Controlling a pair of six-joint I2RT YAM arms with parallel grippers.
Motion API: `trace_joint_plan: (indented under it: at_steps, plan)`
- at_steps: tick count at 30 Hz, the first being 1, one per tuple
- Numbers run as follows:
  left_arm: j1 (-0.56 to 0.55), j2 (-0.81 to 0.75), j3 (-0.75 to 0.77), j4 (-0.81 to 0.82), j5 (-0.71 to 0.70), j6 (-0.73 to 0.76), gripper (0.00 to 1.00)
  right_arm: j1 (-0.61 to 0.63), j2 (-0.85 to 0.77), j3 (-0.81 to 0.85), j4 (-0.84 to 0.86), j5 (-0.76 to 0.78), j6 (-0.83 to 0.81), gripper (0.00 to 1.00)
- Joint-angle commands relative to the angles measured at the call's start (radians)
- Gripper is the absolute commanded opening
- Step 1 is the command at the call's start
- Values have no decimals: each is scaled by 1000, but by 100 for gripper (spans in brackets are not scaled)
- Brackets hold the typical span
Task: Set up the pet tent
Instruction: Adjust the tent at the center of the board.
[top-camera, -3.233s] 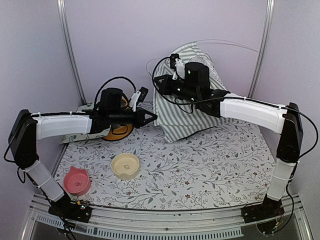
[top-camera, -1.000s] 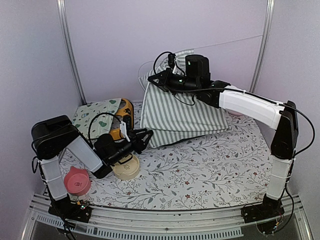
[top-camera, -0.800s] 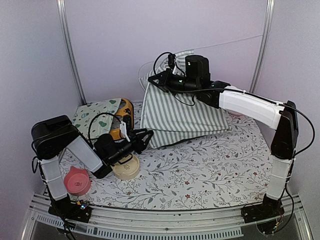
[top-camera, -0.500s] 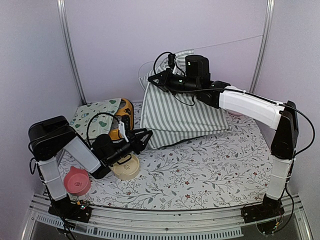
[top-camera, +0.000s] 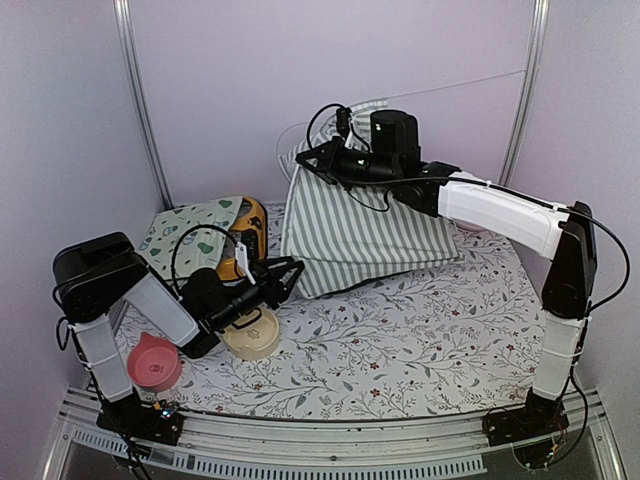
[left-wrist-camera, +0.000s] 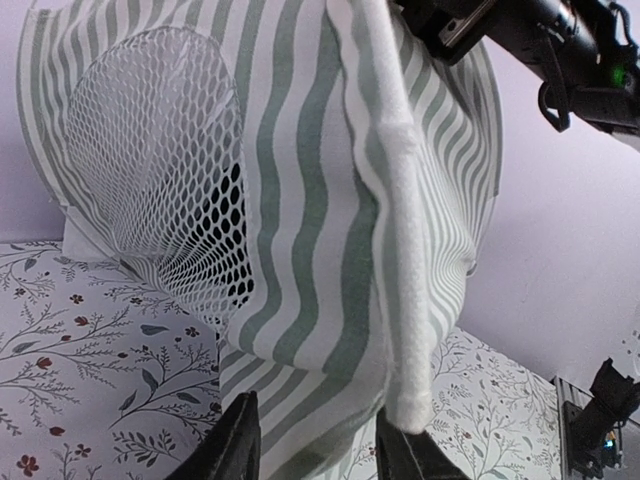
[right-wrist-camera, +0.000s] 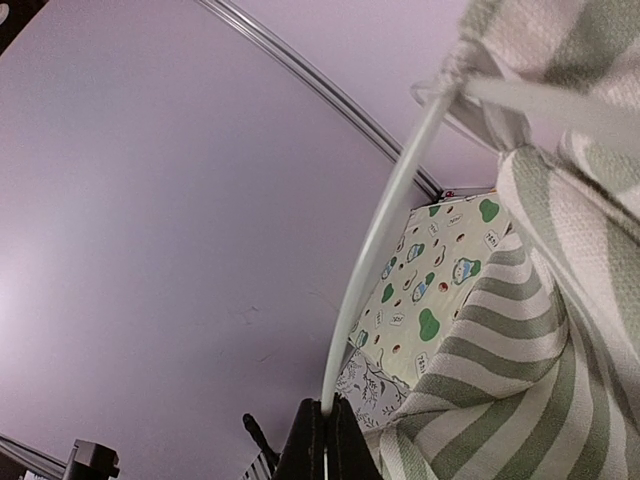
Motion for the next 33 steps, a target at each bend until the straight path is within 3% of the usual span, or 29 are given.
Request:
trace_joint_plan:
  at_steps: [1, 10, 15, 19, 23, 33]
  plan:
    - [-11, -25, 12, 213, 8, 14, 41, -6, -49, 7, 52, 35, 3, 0]
    - [-9, -38, 48, 187, 10, 24, 40, -6, -48, 4, 46, 34, 4, 0]
    - [-10, -28, 65, 163, 19, 24, 32, -6, -51, 1, 43, 37, 1, 0]
    - [-9, -19, 49, 167, 17, 20, 21, -6, -53, 1, 43, 41, -4, 0]
    - [-12, -27, 22, 166, 11, 24, 0, -8, -57, -2, 33, 56, -15, 0]
    - [-14, -119, -48, 73, -15, 103, 0, -9, -75, 6, -83, 110, -181, 0]
